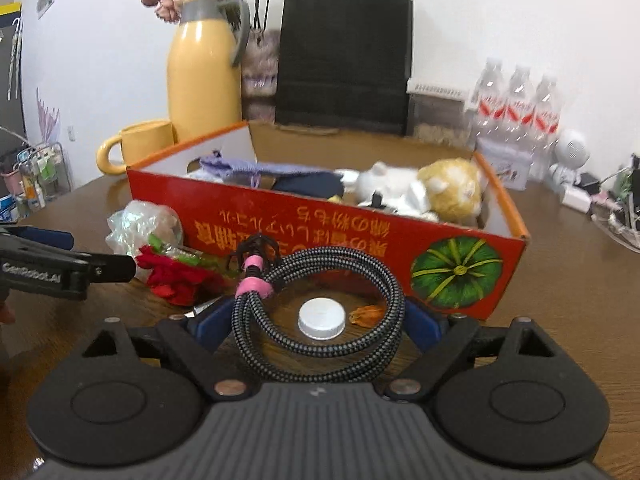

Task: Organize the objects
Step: 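Grasp the black braided cable with the right tool while the left tool grasps the clear mesh sponge, then carry the cable and mesh sponge into the box and open both tools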

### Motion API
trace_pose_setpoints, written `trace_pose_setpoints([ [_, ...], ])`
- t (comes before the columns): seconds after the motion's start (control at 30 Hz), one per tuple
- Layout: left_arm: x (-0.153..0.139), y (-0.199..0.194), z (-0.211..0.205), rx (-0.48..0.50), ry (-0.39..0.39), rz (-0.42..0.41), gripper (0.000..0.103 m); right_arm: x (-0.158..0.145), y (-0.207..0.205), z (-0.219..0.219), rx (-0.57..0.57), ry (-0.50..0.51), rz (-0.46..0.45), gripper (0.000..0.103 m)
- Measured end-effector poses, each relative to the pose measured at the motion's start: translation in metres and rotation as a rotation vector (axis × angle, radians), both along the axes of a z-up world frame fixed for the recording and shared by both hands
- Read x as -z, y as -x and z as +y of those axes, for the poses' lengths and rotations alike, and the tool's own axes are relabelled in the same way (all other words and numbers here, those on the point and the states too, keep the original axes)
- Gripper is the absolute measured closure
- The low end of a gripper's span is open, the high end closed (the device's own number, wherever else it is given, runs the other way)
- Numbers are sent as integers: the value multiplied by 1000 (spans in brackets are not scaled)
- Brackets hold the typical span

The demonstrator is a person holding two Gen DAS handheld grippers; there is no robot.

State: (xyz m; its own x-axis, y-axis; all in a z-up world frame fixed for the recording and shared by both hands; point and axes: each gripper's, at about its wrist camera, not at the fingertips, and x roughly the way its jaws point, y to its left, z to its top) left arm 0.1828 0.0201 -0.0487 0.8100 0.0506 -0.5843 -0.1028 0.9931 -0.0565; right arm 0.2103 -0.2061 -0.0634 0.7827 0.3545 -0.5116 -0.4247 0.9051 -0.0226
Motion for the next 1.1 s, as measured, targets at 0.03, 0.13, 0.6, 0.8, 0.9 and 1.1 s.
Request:
trace_pose_setpoints([
  [0.03, 0, 0, 1, -4, 4, -3, 0, -2, 2, -2, 7, -6, -10, 13],
  [0.13, -2, 2, 4, -20, 15, -19, 0, -7, 10, -10, 41, -33, -46, 13],
  [0.6, -12, -18, -1, -27, 77, -102, 0, -16, 24, -30, 124, -87, -107, 13],
  [0.8, -6, -23, -3, 5, 94, -59, 25, -15, 24, -29, 121, -83, -103, 13],
  [0.9, -2, -23, 3, 13, 140, -37, 59, -14, 24, -29, 122, -81, -100, 13],
  [1.1, -13, -4, 18, -55, 167, -130, 61, -14, 24, -30, 125, -89, -108, 13],
])
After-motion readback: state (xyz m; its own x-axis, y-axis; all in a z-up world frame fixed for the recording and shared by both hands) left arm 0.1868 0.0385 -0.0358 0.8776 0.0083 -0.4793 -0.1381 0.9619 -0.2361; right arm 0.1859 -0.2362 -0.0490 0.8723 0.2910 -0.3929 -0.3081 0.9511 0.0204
